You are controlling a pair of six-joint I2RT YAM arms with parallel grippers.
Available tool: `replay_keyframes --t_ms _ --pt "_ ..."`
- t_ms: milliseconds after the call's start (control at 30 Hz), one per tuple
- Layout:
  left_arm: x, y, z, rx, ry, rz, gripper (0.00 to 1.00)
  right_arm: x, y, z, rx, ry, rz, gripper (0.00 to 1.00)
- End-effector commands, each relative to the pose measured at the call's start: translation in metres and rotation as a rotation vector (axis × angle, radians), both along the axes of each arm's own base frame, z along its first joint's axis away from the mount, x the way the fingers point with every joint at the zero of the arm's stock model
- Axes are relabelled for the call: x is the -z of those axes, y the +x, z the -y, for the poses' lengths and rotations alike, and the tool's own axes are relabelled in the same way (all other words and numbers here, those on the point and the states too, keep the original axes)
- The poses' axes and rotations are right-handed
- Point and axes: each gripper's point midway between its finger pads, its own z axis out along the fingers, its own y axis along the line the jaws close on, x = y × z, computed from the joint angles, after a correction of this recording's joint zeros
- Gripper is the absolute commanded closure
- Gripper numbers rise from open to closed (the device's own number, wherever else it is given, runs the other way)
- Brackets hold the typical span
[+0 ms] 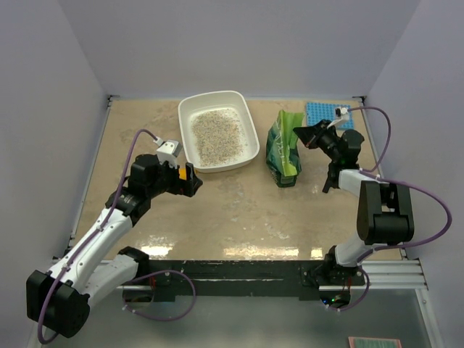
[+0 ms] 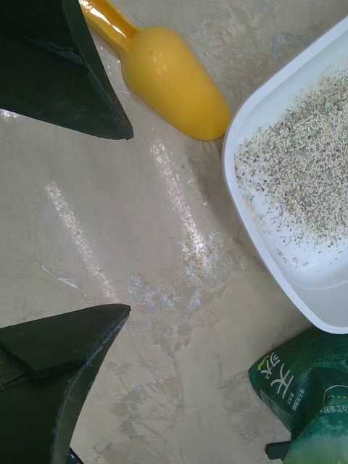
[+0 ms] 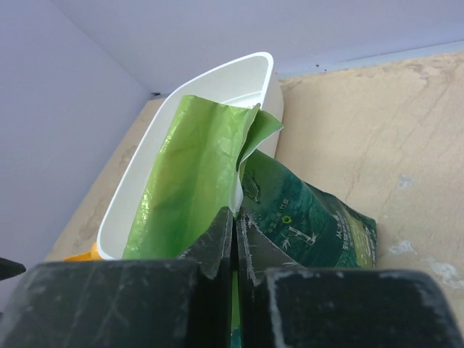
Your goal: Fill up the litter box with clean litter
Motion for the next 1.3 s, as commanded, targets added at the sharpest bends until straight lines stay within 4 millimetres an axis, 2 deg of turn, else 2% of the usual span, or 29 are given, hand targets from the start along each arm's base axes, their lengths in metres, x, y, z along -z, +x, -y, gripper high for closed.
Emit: replay_keyframes --t_ms 0,133,200,300,333,367,433,467,500,567,600,667,733,767,833,867,933,1133,1267 --pt "-0.011 0.007 0.002 0.006 -0.014 0.046 0.0 -0.044 -0.008 -0.009 -0.067 0.003 0.145 1.0" --pt "-0.011 0.008 0.002 0.004 -0.011 0.046 0.0 -0.06 -0.013 -0.012 -0.083 0.011 0.179 1.0" --pt "-0.011 0.008 0.002 0.003 -0.011 0.046 0.0 -0.076 -0.017 -0.011 -0.079 0.005 0.208 1.0" --pt "-0.011 0.008 0.002 0.005 -0.011 0.046 0.0 -0.106 -0.024 -0.011 -0.078 -0.031 0.254 1.0" --pt "-0.011 0.008 0.001 0.002 -0.01 0.046 0.0 -0.122 -0.025 -0.012 -0.079 -0.047 0.283 1.0" --pt "-0.011 0.008 0.002 0.005 -0.01 0.047 0.0 -0.114 -0.025 -0.014 -0.077 -0.096 0.237 1.0" --pt "-0.012 0.008 0.001 0.004 -0.011 0.05 0.0 -0.14 -0.027 -0.023 -0.068 -0.234 0.316 1.0" --pt "-0.014 0.008 0.001 0.004 -0.013 0.056 0.0 -0.133 -0.033 -0.041 -0.087 -0.265 0.267 1.0" --pt "-0.015 0.008 0.002 0.005 -0.014 0.057 0.0 -0.149 -0.041 -0.049 -0.093 -0.286 0.307 1.0" --pt "-0.015 0.007 0.001 0.005 -0.015 0.058 0.0 -0.154 -0.053 -0.067 -0.135 -0.317 0.321 1.0" --pt "-0.016 0.007 0.001 0.005 -0.016 0.061 0.0 -0.17 -0.061 -0.071 -0.14 -0.316 0.354 1.0" --pt "-0.017 0.006 0.001 0.005 -0.018 0.065 0.0 -0.178 -0.071 -0.076 -0.162 -0.323 0.364 1.0" --pt "-0.019 0.005 0.001 0.005 -0.02 0.071 0.0 -0.198 -0.084 -0.076 -0.171 -0.339 0.407 1.0" --pt "-0.02 0.005 0.001 0.006 -0.023 0.078 0.0 -0.198 -0.091 -0.079 -0.186 -0.346 0.388 1.0" --pt "-0.024 0.003 0.001 0.009 -0.03 0.09 0.0 -0.214 -0.106 -0.082 -0.198 -0.367 0.425 1.0" --pt "-0.028 0.003 0.001 0.008 -0.035 0.101 0.0 -0.211 -0.112 -0.082 -0.207 -0.379 0.398 1.0" --pt "-0.032 0.002 0.0 0.009 -0.039 0.116 0.0 -0.224 -0.127 -0.082 -0.202 -0.39 0.418 1.0" --pt "-0.04 -0.001 -0.001 0.01 -0.052 0.149 0.0 -0.224 -0.16 -0.076 -0.211 -0.422 0.374 1.0" --pt "-0.046 -0.001 0.0 0.012 -0.061 0.169 0.0 -0.231 -0.194 -0.079 -0.275 -0.382 0.401 1.0"
